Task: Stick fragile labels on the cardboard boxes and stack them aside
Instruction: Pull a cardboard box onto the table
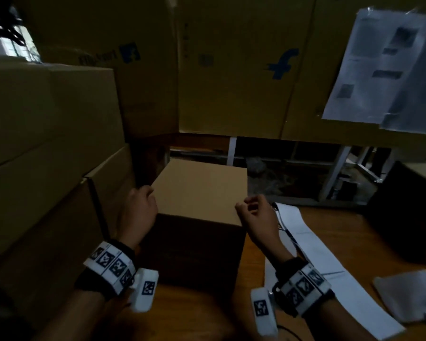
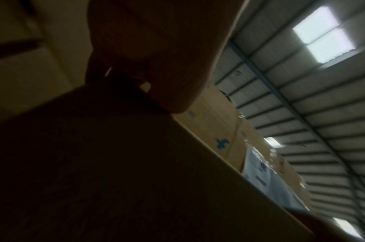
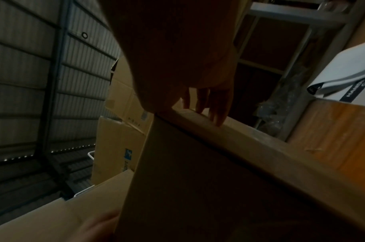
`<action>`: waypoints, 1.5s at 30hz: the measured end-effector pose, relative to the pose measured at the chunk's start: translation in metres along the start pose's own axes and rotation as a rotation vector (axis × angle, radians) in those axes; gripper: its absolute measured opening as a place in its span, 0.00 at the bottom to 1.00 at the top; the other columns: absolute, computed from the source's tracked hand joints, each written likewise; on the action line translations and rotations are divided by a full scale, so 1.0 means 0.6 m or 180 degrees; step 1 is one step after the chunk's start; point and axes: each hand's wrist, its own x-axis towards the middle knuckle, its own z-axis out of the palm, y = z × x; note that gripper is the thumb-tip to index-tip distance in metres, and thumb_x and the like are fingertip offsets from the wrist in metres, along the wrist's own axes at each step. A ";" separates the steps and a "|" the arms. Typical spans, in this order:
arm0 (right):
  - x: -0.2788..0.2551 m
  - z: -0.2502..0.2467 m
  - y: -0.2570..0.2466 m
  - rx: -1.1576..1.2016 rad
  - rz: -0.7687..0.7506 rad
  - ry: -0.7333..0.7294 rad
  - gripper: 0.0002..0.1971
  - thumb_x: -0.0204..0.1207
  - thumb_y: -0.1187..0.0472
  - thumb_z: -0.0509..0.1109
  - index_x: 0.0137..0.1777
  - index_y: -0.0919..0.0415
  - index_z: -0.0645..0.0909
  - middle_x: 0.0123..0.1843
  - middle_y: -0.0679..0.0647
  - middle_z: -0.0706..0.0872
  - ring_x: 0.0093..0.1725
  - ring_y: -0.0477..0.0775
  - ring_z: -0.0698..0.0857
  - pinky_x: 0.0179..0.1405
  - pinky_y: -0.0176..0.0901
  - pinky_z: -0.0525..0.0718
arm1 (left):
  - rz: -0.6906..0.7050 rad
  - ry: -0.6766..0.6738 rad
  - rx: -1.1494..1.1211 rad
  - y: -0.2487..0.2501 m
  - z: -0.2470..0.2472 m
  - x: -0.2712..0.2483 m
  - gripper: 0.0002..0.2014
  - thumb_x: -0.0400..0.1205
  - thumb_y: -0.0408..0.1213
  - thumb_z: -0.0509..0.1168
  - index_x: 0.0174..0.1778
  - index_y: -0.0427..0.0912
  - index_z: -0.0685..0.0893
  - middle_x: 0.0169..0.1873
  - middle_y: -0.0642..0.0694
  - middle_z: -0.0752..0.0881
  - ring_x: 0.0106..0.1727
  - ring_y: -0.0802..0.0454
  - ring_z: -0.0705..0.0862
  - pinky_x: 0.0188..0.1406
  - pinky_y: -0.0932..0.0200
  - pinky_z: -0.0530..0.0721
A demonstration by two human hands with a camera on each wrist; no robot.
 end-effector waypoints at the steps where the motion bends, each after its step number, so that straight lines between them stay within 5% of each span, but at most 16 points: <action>1: 0.001 -0.001 0.003 0.0114 0.0015 -0.0021 0.13 0.81 0.46 0.69 0.56 0.55 0.76 0.51 0.51 0.82 0.48 0.45 0.82 0.39 0.38 0.79 | 0.0116 -0.0041 0.0364 0.014 0.000 -0.001 0.16 0.86 0.36 0.58 0.67 0.37 0.82 0.61 0.33 0.79 0.59 0.35 0.80 0.56 0.46 0.79; 8: 0.000 -0.060 0.068 0.0228 0.0366 0.0044 0.11 0.80 0.47 0.69 0.57 0.49 0.76 0.51 0.49 0.86 0.52 0.52 0.87 0.51 0.61 0.88 | 0.1761 -0.0970 0.0450 0.182 0.050 -0.039 0.19 0.84 0.48 0.62 0.67 0.43 0.80 0.62 0.44 0.79 0.62 0.45 0.79 0.57 0.49 0.81; 13: -0.027 -0.154 0.192 -0.0511 0.0836 0.0237 0.14 0.77 0.48 0.73 0.57 0.50 0.77 0.50 0.50 0.86 0.50 0.53 0.87 0.50 0.56 0.87 | 0.1882 -0.0995 0.1568 0.264 0.102 -0.084 0.17 0.84 0.51 0.57 0.62 0.43 0.78 0.58 0.40 0.78 0.60 0.39 0.75 0.51 0.47 0.77; 16: -0.038 -0.206 0.285 -0.1321 0.1320 -0.0031 0.24 0.72 0.42 0.74 0.64 0.53 0.76 0.58 0.57 0.85 0.51 0.58 0.87 0.51 0.54 0.87 | 0.2269 -0.0727 0.0794 0.318 0.126 -0.119 0.14 0.82 0.45 0.64 0.59 0.42 0.82 0.55 0.41 0.80 0.57 0.40 0.77 0.49 0.48 0.77; 18: -0.038 -0.229 0.338 -0.1865 0.1601 -0.0406 0.33 0.69 0.39 0.74 0.70 0.52 0.72 0.66 0.62 0.81 0.62 0.63 0.83 0.59 0.57 0.84 | 0.2378 -0.0845 0.0185 0.354 0.162 -0.152 0.12 0.82 0.42 0.65 0.58 0.42 0.83 0.53 0.42 0.82 0.55 0.42 0.79 0.50 0.48 0.80; 21: -0.038 -0.256 0.383 -0.2296 0.1855 -0.0994 0.49 0.65 0.33 0.73 0.83 0.49 0.57 0.78 0.67 0.68 0.77 0.70 0.69 0.72 0.61 0.74 | 0.1995 -0.1494 0.0109 0.377 0.261 -0.191 0.13 0.84 0.42 0.64 0.63 0.44 0.81 0.57 0.43 0.84 0.60 0.43 0.81 0.56 0.48 0.81; 24: -0.033 -0.272 0.413 -0.2719 0.1547 -0.1564 0.53 0.68 0.30 0.71 0.86 0.45 0.47 0.81 0.72 0.60 0.77 0.73 0.66 0.71 0.60 0.72 | 0.1427 -0.2375 0.0917 0.356 0.382 -0.214 0.21 0.85 0.46 0.63 0.73 0.44 0.73 0.71 0.40 0.74 0.72 0.39 0.73 0.67 0.46 0.77; 28: 0.002 -0.286 0.436 -0.3077 0.0865 -0.1971 0.38 0.73 0.34 0.69 0.77 0.49 0.60 0.74 0.69 0.66 0.68 0.74 0.73 0.64 0.62 0.78 | 0.0973 -0.3007 0.1491 0.303 0.481 -0.245 0.30 0.86 0.53 0.57 0.84 0.50 0.58 0.84 0.40 0.57 0.82 0.34 0.55 0.79 0.42 0.64; 33: 0.088 -0.330 0.452 -0.3035 0.0440 -0.2261 0.29 0.79 0.40 0.65 0.71 0.59 0.72 0.67 0.69 0.77 0.63 0.71 0.78 0.63 0.57 0.78 | 0.1113 -0.2849 0.1849 0.293 0.498 -0.287 0.26 0.86 0.54 0.57 0.79 0.51 0.67 0.75 0.40 0.66 0.73 0.38 0.66 0.65 0.47 0.75; 36: 0.144 -0.363 0.428 -0.2740 0.0133 -0.2081 0.39 0.73 0.33 0.49 0.64 0.67 0.80 0.63 0.67 0.83 0.61 0.68 0.82 0.59 0.50 0.78 | 0.0992 -0.2868 0.1782 0.303 0.485 -0.310 0.22 0.86 0.56 0.56 0.73 0.51 0.74 0.70 0.42 0.70 0.70 0.40 0.68 0.61 0.48 0.76; 40: 0.215 -0.410 0.405 -0.2878 -0.0085 -0.1038 0.31 0.85 0.49 0.41 0.59 0.64 0.85 0.55 0.62 0.88 0.51 0.63 0.86 0.51 0.47 0.80 | 0.0795 -0.3059 0.1688 0.317 0.470 -0.327 0.23 0.86 0.61 0.52 0.63 0.49 0.82 0.63 0.42 0.75 0.65 0.41 0.74 0.61 0.48 0.76; 43: 0.265 -0.403 0.411 -0.2165 0.0281 -0.0723 0.21 0.86 0.54 0.54 0.54 0.70 0.83 0.51 0.71 0.87 0.50 0.71 0.86 0.46 0.52 0.81 | 0.0443 -0.2907 0.1060 0.321 0.460 -0.300 0.24 0.85 0.62 0.54 0.51 0.48 0.86 0.54 0.46 0.86 0.56 0.47 0.83 0.54 0.53 0.81; 45: 0.302 -0.394 0.418 -0.1750 0.0455 -0.0676 0.18 0.86 0.56 0.60 0.53 0.73 0.81 0.53 0.74 0.85 0.53 0.74 0.85 0.44 0.52 0.76 | 0.0175 -0.2769 0.0798 0.320 0.454 -0.258 0.22 0.83 0.61 0.59 0.58 0.49 0.85 0.55 0.49 0.87 0.56 0.51 0.84 0.54 0.56 0.81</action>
